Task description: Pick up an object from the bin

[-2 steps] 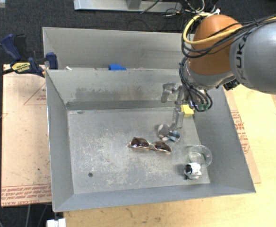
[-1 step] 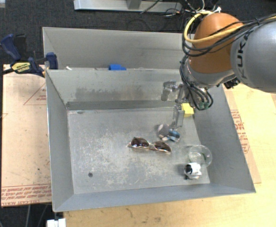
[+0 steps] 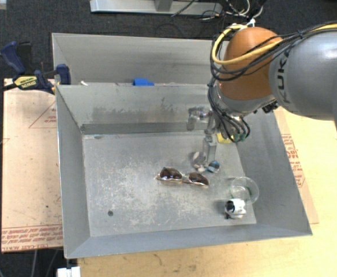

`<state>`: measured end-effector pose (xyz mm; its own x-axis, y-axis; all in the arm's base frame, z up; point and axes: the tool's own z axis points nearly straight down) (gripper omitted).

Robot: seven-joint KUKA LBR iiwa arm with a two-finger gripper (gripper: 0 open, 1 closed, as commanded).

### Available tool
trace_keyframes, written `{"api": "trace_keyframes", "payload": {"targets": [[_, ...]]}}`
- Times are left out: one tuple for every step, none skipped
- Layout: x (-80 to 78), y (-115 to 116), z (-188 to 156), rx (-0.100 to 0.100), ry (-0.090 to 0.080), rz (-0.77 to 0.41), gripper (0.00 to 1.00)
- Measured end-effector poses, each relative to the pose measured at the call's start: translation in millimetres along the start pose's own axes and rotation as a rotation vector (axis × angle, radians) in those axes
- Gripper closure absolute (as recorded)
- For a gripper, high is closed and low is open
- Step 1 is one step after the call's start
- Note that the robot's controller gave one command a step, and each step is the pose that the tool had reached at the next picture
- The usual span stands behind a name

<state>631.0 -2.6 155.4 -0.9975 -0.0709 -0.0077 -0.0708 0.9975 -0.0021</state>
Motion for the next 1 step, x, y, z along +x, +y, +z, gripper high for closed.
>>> {"api": "trace_keyframes", "payload": {"targets": [[9.3, 19.8, 40.2, -0.005, 0.004, -0.059, 0.00]]}}
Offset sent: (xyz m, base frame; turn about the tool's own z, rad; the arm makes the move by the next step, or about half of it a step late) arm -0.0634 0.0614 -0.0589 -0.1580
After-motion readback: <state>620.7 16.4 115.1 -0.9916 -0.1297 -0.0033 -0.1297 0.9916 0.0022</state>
